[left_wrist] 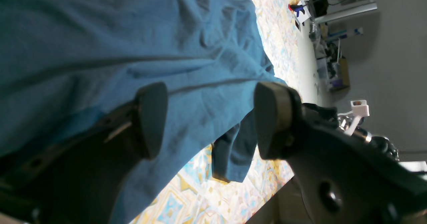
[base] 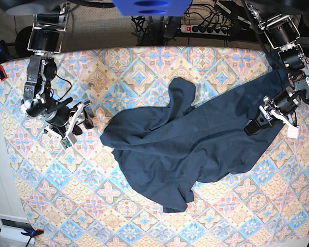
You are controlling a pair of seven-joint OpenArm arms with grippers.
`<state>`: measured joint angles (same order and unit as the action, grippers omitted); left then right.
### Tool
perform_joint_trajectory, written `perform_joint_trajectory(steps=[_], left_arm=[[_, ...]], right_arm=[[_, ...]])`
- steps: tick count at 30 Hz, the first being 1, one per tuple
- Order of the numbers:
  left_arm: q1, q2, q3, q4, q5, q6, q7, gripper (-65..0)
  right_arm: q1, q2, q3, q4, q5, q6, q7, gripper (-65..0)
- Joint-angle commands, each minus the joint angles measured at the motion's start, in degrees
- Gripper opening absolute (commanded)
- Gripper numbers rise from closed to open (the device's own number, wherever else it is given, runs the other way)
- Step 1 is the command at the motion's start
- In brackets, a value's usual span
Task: Layout the t-shirt on the table in an organized manner, then fold the t-shirt properly
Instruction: 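Drag the held shirt edge with the right gripper away from the left gripper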
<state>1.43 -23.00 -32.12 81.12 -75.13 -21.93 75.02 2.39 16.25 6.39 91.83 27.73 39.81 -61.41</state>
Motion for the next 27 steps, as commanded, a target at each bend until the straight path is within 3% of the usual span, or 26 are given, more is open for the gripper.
perform_joint_trajectory(steps=[1, 10, 22, 27], left_arm=[[-0.8, -1.2, -0.4, 0.9, -1.6, -0.4, -0.8, -25.3], [-0.7, -1.2, -0.5, 0.9, -1.6, -0.4, -0.8, -25.3], [-0.7, -1.2, -0.5, 0.9, -1.6, -0.4, -0.8, -25.3], [-0.7, -1.2, -0.5, 0.9, -1.6, -0.4, -0.8, -25.3]], right_arm=[[1.3, -0.6, -0.1, 0.9, 1.7, 0.2, 1.2, -38.7], [1.4, -6.7, -0.2, -7.0, 1.9, 0.2, 1.4, -38.7], [1.5, -9.8, 0.2, -14.2, 1.9, 0.2, 1.9, -38.7], [1.7, -9.8, 0.2, -15.4, 1.9, 0.2, 5.8, -38.7]])
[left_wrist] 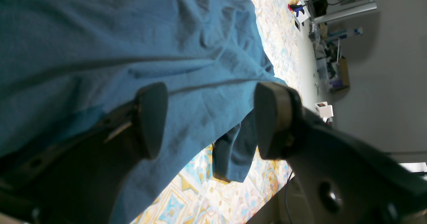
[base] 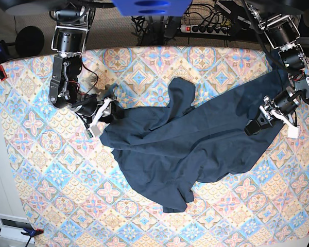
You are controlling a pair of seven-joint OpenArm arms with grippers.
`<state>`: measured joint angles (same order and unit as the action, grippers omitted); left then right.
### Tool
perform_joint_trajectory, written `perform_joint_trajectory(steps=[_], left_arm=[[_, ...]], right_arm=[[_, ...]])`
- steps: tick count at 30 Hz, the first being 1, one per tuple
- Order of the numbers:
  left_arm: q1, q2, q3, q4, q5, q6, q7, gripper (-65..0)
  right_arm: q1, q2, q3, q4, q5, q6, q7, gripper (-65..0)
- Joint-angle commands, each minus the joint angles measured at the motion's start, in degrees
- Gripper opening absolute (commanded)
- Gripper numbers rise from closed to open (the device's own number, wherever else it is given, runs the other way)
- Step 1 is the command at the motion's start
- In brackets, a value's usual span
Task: Layout the t-shirt on the table in an organized manner, then fold the t-shirt properly
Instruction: 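Drag the held shirt edge with the right gripper away from the left gripper, then pull both held shirt edges apart to stretch the shirt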
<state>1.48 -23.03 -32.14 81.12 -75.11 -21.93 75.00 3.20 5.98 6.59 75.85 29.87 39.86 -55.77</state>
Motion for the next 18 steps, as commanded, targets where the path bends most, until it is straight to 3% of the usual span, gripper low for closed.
perform_joint_trajectory(steps=[1, 7, 14, 18], left_arm=[[-0.7, -1.3, -0.4, 0.9, -1.6, -0.4, -0.8, -25.3], [-0.7, -1.3, -0.4, 0.9, -1.8, -0.4, -0.8, -25.3], [0.2, -1.7, -0.4, 1.0, -2.0, -0.4, -0.6, -25.3], [2.3, -3.5, -0.4, 3.6, -1.9, -0.4, -0.8, -25.3]], right_arm=[[1.6, 0.5, 0.0, 0.6, -0.3, 0.1, 0.2, -38.8], [3.9, 0.4, 0.1, 0.6, -0.1, 0.1, 0.2, -41.7], [3.9, 0.1, 3.8, 0.6, 4.7, 0.1, -0.1, -65.0], [3.7, 0.3, 8.4, 1.3, 4.8, 0.1, -0.4, -64.4]])
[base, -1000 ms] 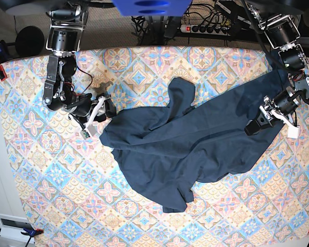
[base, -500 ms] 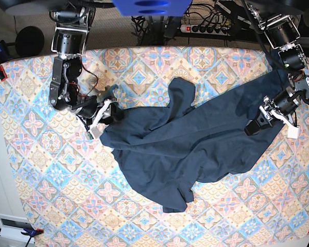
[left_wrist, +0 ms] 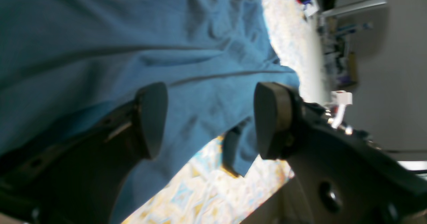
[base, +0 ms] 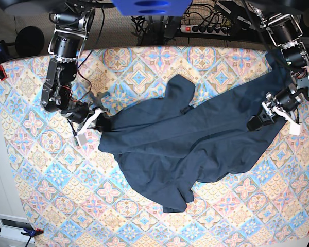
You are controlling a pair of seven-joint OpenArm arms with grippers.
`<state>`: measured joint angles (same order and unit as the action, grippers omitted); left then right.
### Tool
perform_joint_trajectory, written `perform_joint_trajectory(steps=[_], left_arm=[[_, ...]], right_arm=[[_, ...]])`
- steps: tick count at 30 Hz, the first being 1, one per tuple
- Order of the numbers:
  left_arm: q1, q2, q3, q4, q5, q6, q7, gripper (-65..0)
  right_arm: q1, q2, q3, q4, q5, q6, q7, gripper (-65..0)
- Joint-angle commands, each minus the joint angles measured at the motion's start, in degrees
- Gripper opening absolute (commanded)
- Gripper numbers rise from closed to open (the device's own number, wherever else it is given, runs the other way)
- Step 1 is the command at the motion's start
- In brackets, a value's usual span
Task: Layout the t-shirt on the table in an organized manner, then fold the t-shirt properly
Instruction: 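Pull both held shirt edges apart to stretch the shirt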
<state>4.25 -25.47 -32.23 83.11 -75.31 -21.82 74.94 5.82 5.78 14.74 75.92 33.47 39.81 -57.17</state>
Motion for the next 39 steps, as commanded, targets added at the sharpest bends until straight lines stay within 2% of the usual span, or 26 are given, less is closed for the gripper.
perform_joint_trajectory(steps=[1, 6, 10, 11, 15, 25, 31, 37, 39], left_arm=[[0.2, -1.5, -0.3, 3.2, -1.5, -0.5, -0.7, -25.3], [5.7, -3.2, -0.3, 12.8, -0.6, -0.5, -0.8, -25.3], [10.1, -3.6, -0.3, 20.5, 4.2, -0.5, -0.8, -25.3], [11.5, -3.6, -0.3, 22.6, 5.5, -0.5, -0.8, -25.3], [17.1, -3.6, -0.2, 29.8, 9.8, -0.5, -0.5, -25.3], [31.4, -5.3, -0.3, 32.6, 10.0, -0.5, -0.8, -25.3], [36.1, -1.9, -0.3, 32.6, 11.7, -0.5, -0.8, -25.3], [35.1, 3.0, 0.4, 31.6, 22.3, -0.5, -0.8, -25.3], [32.8, 3.5, 3.6, 30.4, 25.1, -0.5, -0.8, -25.3]], right_arm=[[1.0, 0.6, 1.6, 1.5, 1.2, 0.2, 1.0, -64.4], [1.1, 0.6, 8.1, 5.8, 1.2, 0.2, -0.7, -64.4], [1.3, 0.8, 12.7, 7.3, 1.3, 0.2, -1.1, -64.4], [1.3, 1.6, 13.3, 7.3, 1.3, 0.2, -1.1, -64.4], [1.3, 5.3, 13.9, 6.8, 1.3, 0.2, -1.0, -64.5], [1.3, 5.5, 13.6, 6.8, 1.0, 0.2, -0.8, -64.5], [2.2, 5.5, 13.5, 6.8, 1.0, 0.2, -0.9, -64.5], [3.4, 5.5, 13.5, 6.8, 1.0, 0.2, -1.0, -64.5], [3.4, 5.5, 13.5, 6.8, 1.0, 0.2, -1.0, -64.5]])
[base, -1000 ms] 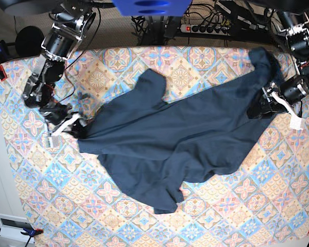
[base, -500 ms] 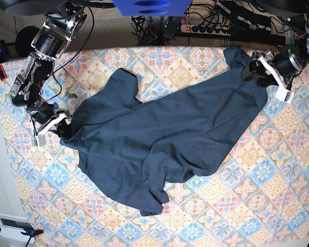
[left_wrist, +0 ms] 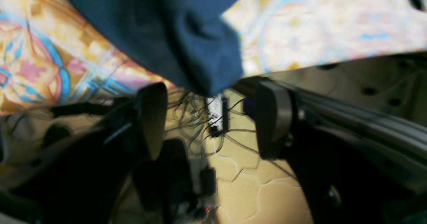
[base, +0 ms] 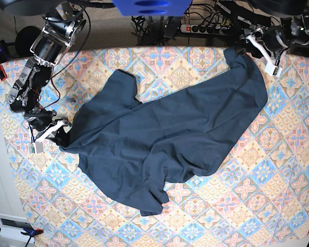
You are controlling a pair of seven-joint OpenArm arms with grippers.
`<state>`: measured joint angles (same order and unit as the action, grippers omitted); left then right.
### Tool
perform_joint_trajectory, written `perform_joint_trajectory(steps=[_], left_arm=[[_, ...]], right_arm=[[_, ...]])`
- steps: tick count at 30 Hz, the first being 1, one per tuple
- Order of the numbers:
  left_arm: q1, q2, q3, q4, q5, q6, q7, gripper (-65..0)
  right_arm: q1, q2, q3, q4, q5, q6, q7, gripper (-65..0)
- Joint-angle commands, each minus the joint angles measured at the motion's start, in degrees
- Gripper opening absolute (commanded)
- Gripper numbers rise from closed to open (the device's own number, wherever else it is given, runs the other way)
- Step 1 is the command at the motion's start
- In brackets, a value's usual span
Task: Layout the t-shirt on the table in an organized manner, then fold the t-shirt properly
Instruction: 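Pull both held shirt edges apart to stretch the shirt, then lift the shirt with both grippers and swing it up and over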
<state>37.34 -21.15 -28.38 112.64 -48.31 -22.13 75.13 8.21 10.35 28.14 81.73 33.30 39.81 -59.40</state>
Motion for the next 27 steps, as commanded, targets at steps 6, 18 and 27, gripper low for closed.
perform_joint_trajectory(steps=[6, 18, 27], left_arm=[[-4.8, -0.6, 7.7, -2.7, 1.2, -0.2, -1.1, -36.5], [-6.2, -5.3, 2.2, 1.7, 0.8, 0.3, -1.1, -65.0], [-16.1, -6.1, -18.2, 4.2, -9.6, 0.1, -0.7, -65.0]], right_arm=[[1.1, 0.9, 0.1, 0.9, 1.2, 0.2, 1.2, -64.6], [2.5, 1.7, 1.6, 1.3, 1.3, 0.2, 1.2, -64.6], [6.5, 5.0, 5.1, 1.6, 5.8, 0.2, -0.8, -64.6]])
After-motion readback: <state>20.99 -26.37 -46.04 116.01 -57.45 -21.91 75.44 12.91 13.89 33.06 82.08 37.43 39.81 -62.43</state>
